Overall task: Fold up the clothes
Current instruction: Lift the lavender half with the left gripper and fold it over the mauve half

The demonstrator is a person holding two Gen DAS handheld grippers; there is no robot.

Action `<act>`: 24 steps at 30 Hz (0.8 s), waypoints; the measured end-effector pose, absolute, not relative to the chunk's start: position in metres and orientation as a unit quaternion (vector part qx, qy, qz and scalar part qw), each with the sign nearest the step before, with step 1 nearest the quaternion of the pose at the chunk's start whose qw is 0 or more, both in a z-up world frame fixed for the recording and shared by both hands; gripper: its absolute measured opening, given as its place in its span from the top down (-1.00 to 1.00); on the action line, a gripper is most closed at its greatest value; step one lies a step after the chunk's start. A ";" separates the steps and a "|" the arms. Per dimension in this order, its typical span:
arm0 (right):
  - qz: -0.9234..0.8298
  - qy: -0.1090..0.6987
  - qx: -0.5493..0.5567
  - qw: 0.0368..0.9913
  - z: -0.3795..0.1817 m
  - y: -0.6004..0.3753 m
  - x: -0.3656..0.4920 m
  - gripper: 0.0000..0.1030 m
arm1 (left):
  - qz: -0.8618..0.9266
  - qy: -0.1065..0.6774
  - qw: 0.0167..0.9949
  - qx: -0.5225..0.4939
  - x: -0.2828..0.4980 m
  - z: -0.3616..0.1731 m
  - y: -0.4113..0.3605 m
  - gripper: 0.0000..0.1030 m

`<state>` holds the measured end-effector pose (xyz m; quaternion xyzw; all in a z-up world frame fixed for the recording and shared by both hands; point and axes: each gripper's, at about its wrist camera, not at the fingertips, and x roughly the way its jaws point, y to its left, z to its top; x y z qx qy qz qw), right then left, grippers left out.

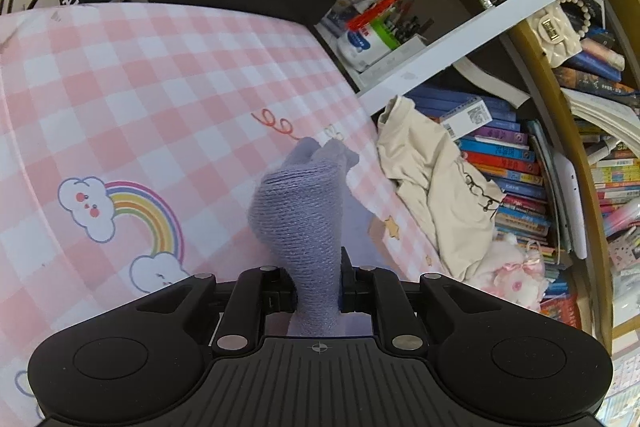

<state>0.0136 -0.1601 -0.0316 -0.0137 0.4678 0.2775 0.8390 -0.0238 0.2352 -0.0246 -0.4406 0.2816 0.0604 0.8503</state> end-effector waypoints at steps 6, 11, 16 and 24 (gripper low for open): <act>0.294 0.458 -0.031 0.838 -0.033 -0.158 0.014 0.48 | 0.042 0.260 0.862 -0.434 -0.025 0.001 0.215 0.73; 0.305 0.454 -0.035 0.837 -0.034 -0.159 0.015 0.48 | -0.006 0.239 0.880 -0.411 -0.023 0.031 0.181 0.73; 0.313 0.451 -0.038 0.835 -0.034 -0.161 0.016 0.48 | -0.062 0.253 0.898 -0.354 -0.016 0.049 0.123 0.71; 0.322 0.452 -0.028 0.831 -0.033 -0.168 0.016 0.48 | -0.129 0.396 0.864 -0.282 0.009 -0.002 0.031 -0.24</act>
